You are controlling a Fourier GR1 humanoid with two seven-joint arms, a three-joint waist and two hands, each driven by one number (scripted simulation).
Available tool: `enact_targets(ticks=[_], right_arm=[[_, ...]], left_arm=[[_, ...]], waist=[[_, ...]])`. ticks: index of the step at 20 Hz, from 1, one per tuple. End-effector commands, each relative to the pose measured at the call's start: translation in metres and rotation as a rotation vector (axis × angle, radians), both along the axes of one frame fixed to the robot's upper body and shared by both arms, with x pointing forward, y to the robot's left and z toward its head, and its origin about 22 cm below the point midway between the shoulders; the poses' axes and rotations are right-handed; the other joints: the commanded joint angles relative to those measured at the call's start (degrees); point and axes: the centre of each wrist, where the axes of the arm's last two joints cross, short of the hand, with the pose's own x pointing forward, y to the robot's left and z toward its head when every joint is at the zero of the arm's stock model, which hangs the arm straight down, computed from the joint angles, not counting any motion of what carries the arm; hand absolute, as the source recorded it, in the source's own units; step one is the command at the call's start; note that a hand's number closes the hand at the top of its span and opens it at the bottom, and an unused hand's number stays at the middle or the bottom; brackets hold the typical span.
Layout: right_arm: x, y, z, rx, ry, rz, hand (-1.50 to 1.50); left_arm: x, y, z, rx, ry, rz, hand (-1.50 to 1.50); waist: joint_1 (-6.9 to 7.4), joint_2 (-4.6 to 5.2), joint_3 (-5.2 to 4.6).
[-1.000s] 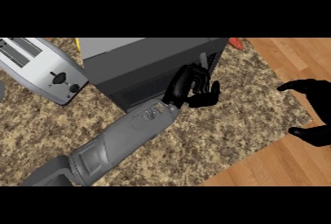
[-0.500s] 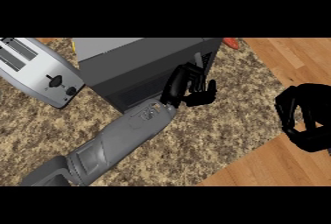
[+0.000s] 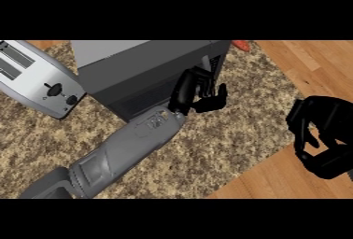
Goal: Pick up the milk, place it into the microwave and close the microwave
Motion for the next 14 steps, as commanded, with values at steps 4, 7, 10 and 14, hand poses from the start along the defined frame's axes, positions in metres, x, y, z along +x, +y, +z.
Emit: enact_targets(ticks=[4, 7, 10, 14], right_arm=[[-0.007, 0.013, 0.003, 0.027, -0.019, 0.120, 1.50], [-0.009, 0.013, 0.008, 0.016, -0.026, 0.128, 1.50], [-0.014, 0.013, 0.004, 0.029, -0.011, 0.112, 1.50], [-0.028, 0.025, -0.011, -0.108, 0.096, 0.224, 1.50]], left_arm=[[-0.001, -0.032, 0.023, -0.017, -0.055, -0.067, 1.50], [-0.002, -0.031, 0.020, -0.014, -0.057, -0.056, 1.50], [0.006, -0.019, 0.021, -0.135, -0.021, 0.170, 1.50], [0.001, -0.011, 0.011, -0.293, 0.301, 0.118, 1.50]], waist=[[-1.85, 0.45, 0.14], [-2.51, 0.49, 0.13], [0.22, -0.33, -0.29], [0.75, 1.96, -0.96]])
